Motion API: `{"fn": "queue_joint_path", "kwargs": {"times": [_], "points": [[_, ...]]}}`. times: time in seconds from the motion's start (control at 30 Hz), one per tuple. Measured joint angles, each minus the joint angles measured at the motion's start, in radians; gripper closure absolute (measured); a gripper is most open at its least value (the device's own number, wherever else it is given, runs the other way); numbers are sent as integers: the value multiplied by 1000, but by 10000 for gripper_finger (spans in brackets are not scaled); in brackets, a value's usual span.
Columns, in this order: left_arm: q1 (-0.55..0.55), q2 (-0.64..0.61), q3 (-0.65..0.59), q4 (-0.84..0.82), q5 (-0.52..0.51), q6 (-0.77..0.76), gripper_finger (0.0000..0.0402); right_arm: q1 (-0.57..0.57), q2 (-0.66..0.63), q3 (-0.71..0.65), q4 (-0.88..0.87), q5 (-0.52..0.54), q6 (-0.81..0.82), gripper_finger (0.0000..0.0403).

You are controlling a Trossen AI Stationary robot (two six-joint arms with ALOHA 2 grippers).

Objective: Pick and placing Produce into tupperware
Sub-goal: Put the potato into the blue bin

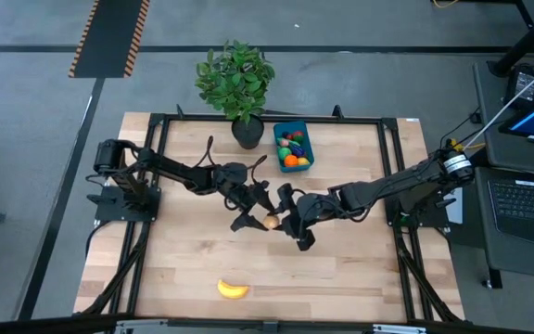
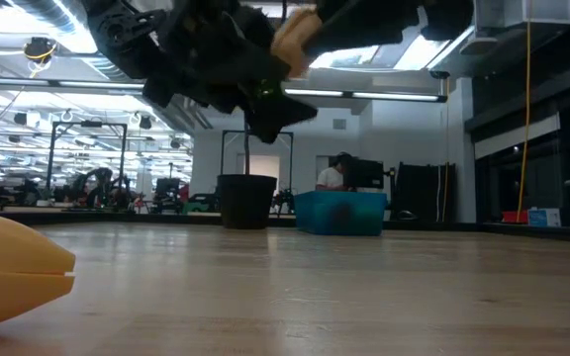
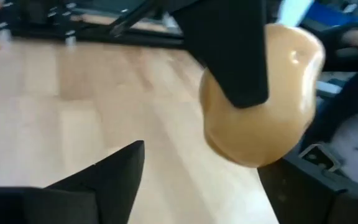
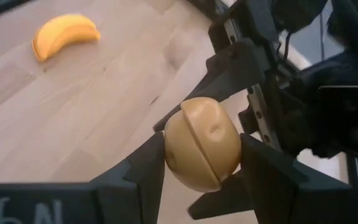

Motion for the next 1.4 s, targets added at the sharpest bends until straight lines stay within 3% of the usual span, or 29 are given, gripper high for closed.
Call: {"fn": "queue_joint_path", "kwargs": {"times": [0.2,0.43,0.6,0.93,1.4], "points": [[24,1,-2,-14,-46,7,74,0,-4,0,-42,56,25,222],[81,1,-2,-33,124,27,70,-5,-4,0,-82,93,72,223],[101,1,-2,-43,143,49,70,-38,-25,-1,-174,110,194,223],[69,-67,-27,-127,-3,112,70,-135,-76,-1,-251,116,284,223],[-80,-475,-318,-98,-440,123,70,-296,-76,-29,-242,100,333,223]]}}
